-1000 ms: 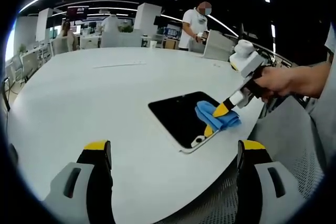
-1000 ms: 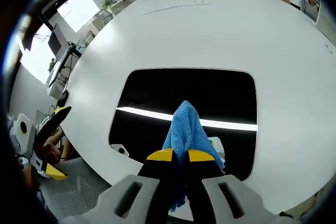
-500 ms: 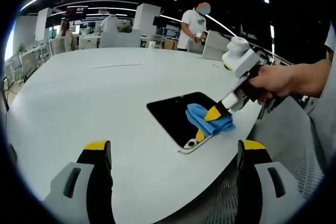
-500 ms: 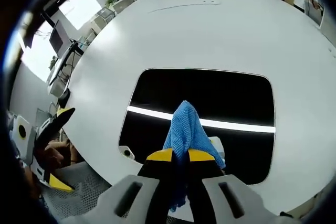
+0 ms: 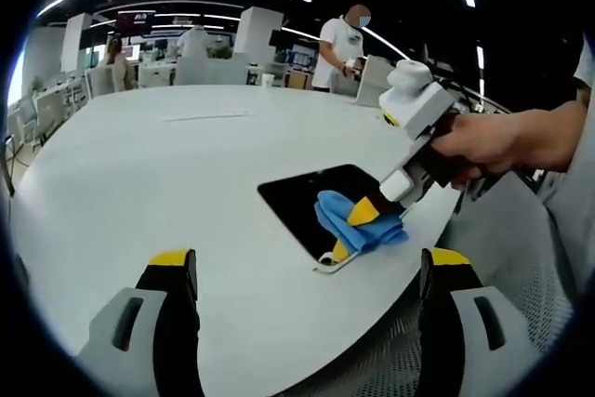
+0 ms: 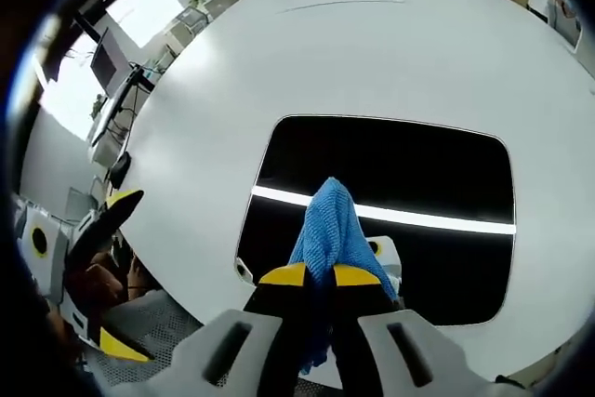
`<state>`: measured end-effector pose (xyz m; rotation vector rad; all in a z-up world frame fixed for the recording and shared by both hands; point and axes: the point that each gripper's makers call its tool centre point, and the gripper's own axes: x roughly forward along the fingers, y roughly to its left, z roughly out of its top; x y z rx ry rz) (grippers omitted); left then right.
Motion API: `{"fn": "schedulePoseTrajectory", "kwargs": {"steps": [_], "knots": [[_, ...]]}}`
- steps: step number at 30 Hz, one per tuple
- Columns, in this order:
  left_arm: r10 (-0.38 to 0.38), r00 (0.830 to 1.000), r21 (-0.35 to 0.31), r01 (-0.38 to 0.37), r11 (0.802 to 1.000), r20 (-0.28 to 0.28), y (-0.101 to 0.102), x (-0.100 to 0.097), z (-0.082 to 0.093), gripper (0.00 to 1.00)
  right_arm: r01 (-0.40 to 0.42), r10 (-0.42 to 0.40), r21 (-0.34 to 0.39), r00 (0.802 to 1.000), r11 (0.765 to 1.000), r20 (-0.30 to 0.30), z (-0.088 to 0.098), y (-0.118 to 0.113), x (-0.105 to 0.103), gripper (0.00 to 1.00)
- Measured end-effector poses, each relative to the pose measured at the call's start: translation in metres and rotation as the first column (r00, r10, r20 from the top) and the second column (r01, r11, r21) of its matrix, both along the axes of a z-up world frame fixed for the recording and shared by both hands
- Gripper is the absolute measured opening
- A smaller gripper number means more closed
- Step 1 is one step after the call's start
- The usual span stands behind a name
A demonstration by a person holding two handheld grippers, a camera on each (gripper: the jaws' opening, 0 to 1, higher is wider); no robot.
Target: Wipe the mirror surface with the cleaning cloth until all visible marks leave the cleaned area.
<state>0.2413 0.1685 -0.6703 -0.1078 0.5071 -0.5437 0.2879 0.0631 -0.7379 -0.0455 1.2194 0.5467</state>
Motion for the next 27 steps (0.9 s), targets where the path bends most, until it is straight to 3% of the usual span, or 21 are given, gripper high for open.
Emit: {"fn": "schedulePoseTrajectory", "kwargs": {"steps": [16,27], "knots": [[0.027,1.000,0.006,-0.027,1.000,0.007,0.006,0.001,0.001,0.99,-0.042,0.042,0.016,0.999,0.999,-0.011,0.000,0.025,-0.005,0.03],[-0.004,1.000,0.010,0.004,1.000,-0.004,0.001,-0.001,-0.002,0.99,-0.081,0.081,0.016,0.997,0.997,0.003,0.001,0.037,-0.009,0.03]]}}
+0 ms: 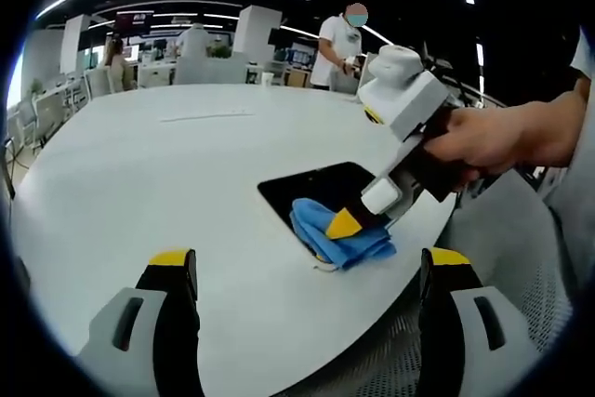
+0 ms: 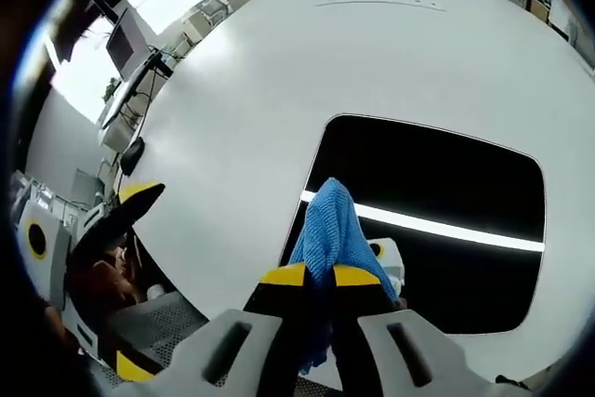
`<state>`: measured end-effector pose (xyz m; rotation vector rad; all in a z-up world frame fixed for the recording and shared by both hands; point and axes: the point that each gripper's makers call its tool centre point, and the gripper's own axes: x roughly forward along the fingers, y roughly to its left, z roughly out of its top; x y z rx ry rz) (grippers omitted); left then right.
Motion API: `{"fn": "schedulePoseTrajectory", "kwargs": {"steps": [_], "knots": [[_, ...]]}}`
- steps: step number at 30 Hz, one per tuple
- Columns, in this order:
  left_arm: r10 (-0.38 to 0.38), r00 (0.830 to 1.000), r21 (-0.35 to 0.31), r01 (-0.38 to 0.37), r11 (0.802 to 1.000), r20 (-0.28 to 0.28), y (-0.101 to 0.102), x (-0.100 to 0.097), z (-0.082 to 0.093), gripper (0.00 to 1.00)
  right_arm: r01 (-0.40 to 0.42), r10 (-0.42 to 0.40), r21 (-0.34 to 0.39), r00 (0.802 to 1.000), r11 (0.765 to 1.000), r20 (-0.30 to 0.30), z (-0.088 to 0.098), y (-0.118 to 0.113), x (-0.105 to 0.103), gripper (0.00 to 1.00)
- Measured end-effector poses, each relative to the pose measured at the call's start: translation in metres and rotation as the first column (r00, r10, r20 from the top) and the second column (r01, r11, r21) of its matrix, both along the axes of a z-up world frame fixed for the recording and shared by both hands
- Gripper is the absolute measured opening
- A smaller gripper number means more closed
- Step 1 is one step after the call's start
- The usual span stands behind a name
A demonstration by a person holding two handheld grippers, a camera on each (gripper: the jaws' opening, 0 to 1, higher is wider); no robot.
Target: Wipe the mirror surface with the cleaning cloth until all visible marks leave the cleaned area.
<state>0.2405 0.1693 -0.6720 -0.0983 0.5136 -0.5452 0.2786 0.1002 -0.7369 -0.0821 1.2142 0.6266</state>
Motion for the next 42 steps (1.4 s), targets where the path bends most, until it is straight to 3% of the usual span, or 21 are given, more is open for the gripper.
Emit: {"fn": "schedulePoseTrajectory", "kwargs": {"steps": [23,26,28,31,42], "knots": [[-0.008,1.000,0.008,0.008,1.000,-0.006,-0.001,-0.001,-0.001,0.99,-0.023,0.023,-0.002,1.000,1.000,-0.006,-0.001,0.006,-0.001,0.02],[-0.004,1.000,0.005,0.004,1.000,-0.005,0.000,-0.001,-0.001,0.99,0.020,-0.018,0.035,0.999,0.999,-0.040,0.000,0.008,0.005,0.02],[-0.017,1.000,-0.007,0.017,1.000,-0.023,-0.003,-0.004,-0.004,0.99,-0.001,0.001,0.026,1.000,1.000,-0.008,0.002,0.009,0.012,0.02],[-0.028,1.000,0.002,0.028,1.000,-0.015,-0.005,-0.004,-0.002,0.99,-0.004,0.005,0.024,1.000,1.000,-0.026,-0.001,0.012,0.016,0.02],[-0.017,0.999,-0.018,0.016,1.000,-0.039,-0.002,-0.006,-0.006,0.99,-0.032,0.032,0.012,0.999,0.999,-0.002,0.000,0.016,0.034,0.02]]}}
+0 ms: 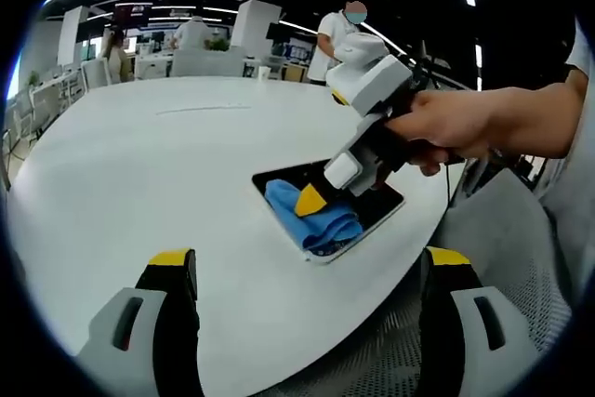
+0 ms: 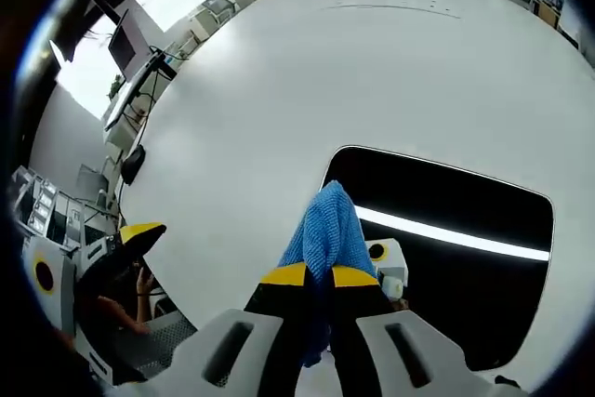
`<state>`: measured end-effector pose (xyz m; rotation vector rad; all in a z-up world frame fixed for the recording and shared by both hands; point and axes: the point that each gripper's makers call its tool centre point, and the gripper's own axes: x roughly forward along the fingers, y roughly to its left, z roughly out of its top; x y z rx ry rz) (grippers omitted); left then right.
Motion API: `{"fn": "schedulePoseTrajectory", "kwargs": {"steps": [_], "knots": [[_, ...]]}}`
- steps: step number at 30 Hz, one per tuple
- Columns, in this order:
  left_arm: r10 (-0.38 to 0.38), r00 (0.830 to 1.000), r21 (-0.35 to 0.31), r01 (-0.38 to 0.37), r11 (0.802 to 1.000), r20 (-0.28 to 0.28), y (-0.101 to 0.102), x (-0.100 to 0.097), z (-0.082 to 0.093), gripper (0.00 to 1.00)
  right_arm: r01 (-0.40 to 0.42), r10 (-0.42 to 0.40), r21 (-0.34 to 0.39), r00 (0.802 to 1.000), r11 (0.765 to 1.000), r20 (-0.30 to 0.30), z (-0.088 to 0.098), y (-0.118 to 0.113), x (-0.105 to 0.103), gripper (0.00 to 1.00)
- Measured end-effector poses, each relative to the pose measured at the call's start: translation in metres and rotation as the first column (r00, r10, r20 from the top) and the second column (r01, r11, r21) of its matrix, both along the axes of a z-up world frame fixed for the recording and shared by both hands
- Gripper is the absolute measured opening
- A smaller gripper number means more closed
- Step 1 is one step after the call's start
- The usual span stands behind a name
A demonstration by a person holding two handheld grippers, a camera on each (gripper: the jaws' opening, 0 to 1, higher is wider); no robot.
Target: Wipe the mirror surface with the cleaning cloth until all visible marks leave the cleaned area.
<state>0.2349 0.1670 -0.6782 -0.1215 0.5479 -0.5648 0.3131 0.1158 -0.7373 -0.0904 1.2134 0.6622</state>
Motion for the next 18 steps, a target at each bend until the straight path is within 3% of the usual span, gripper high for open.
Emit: {"fn": "schedulePoseTrajectory", "kwargs": {"steps": [14,18], "knots": [[-0.039,0.999,0.022,0.039,0.999,-0.031,-0.001,-0.008,-0.007,0.99,-0.038,0.039,-0.023,0.998,0.999,0.043,0.001,0.005,0.036,0.02],[-0.013,1.000,0.017,0.013,1.000,-0.026,0.002,-0.006,-0.006,0.99,-0.047,0.049,-0.033,0.997,0.998,0.059,0.001,0.007,0.047,0.02]]}}
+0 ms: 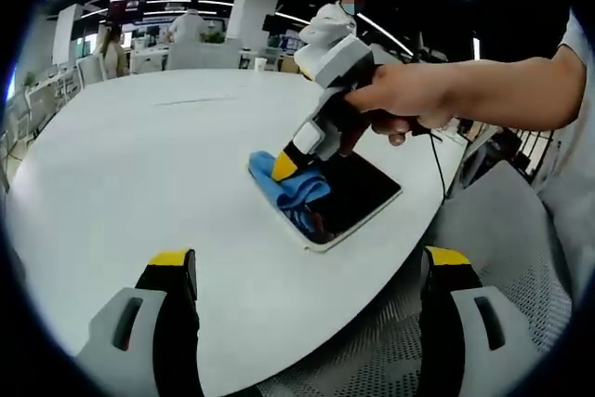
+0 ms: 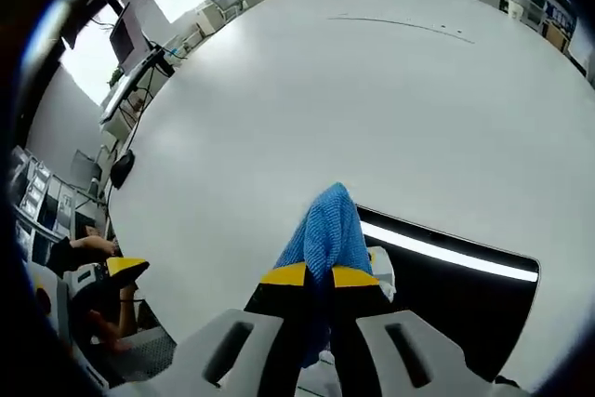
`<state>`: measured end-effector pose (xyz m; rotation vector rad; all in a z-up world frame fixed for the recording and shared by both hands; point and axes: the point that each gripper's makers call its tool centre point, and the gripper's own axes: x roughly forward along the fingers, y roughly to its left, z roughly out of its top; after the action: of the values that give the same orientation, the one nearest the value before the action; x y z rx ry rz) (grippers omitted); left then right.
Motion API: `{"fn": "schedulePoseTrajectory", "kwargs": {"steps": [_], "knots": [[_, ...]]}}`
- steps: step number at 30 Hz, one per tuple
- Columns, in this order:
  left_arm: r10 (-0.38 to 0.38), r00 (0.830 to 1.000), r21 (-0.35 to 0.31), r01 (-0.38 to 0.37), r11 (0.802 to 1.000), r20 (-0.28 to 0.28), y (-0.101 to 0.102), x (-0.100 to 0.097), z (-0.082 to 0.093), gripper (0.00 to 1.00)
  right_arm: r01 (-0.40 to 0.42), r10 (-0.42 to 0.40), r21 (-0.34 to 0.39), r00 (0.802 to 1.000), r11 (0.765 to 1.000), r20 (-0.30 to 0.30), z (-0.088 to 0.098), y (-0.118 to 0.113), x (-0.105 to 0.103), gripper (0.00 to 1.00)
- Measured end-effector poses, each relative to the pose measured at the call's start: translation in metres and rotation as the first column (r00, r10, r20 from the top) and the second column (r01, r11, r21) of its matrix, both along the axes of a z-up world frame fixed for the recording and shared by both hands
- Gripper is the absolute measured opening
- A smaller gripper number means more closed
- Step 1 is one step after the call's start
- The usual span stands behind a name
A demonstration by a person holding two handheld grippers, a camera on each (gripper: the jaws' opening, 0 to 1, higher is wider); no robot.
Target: Wipe the mirror surface with the cleaning cloth until all visible marks leave the cleaned area.
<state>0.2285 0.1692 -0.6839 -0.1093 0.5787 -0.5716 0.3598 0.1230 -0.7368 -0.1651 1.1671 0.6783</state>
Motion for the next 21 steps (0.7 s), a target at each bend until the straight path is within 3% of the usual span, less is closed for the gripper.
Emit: {"fn": "schedulePoseTrajectory", "kwargs": {"steps": [9,18,21], "knots": [[0.018,1.000,-0.001,-0.018,1.000,0.016,0.002,0.003,0.003,0.99,-0.029,0.029,-0.018,0.999,0.999,0.027,-0.001,0.003,0.018,0.02],[-0.015,0.999,0.027,0.014,1.000,0.048,-0.005,0.006,0.011,0.99,0.005,-0.005,0.009,1.000,1.000,0.004,-0.001,0.007,0.029,0.02],[0.007,1.000,0.008,-0.007,1.000,0.030,-0.003,0.007,0.013,0.99,-0.007,0.007,-0.008,1.000,1.000,0.008,-0.001,0.007,0.029,0.02]]}}
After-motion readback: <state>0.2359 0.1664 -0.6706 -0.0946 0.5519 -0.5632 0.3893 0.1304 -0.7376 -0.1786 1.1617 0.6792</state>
